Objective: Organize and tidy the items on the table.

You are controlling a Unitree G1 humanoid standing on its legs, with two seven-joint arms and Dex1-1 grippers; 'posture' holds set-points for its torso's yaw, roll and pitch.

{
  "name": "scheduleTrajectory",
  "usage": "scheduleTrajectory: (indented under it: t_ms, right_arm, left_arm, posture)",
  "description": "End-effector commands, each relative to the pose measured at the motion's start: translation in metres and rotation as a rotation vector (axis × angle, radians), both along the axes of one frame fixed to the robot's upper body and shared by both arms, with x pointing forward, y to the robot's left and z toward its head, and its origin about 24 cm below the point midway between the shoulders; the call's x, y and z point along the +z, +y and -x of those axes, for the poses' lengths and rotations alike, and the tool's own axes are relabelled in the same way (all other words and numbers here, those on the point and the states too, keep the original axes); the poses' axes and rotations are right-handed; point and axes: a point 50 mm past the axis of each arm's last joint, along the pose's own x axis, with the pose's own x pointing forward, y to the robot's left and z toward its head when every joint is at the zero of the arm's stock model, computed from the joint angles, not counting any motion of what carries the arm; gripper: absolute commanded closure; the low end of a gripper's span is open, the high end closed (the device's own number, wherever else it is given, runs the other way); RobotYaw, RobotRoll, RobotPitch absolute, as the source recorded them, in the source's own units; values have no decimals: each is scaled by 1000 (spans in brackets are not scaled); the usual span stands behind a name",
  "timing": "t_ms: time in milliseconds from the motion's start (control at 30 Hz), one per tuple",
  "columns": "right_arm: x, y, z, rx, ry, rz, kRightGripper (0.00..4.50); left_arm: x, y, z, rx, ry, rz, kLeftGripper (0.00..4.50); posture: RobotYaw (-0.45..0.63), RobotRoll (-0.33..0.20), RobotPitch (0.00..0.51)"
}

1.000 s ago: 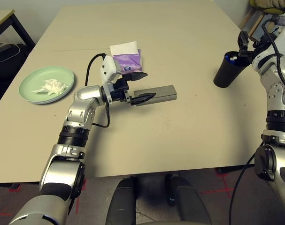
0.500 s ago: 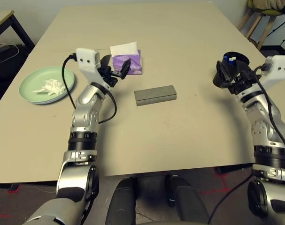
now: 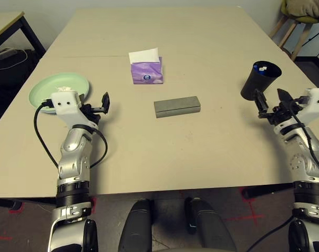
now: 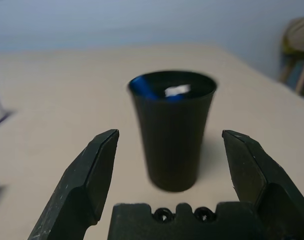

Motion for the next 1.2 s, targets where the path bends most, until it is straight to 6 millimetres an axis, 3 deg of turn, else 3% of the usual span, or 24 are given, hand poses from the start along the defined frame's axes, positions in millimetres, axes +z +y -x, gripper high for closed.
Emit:
scheduleTrajectory:
  t_ms: [33,467,833,1200]
  right_arm:
    - [-9,-2,-2,-57,14,-32,29]
    - [-7,9,-1,-27,6,-23,29]
    - [-5,11,-2,-18,12,-10,29]
    - [-6,13,-2,-49,21,3,29]
  left_arm:
    - [-9,2,-2,6,3,22,0]
    - [-20,-3,-6,-41,15,7,0]
    - [-19,4,-5,-39,29,-19,0]
    - [-17,7,-7,51,22,4,0]
  posture:
    - [124,0,107]
    - [118,0,99]
    - [119,0,101]
    - [117,0,100]
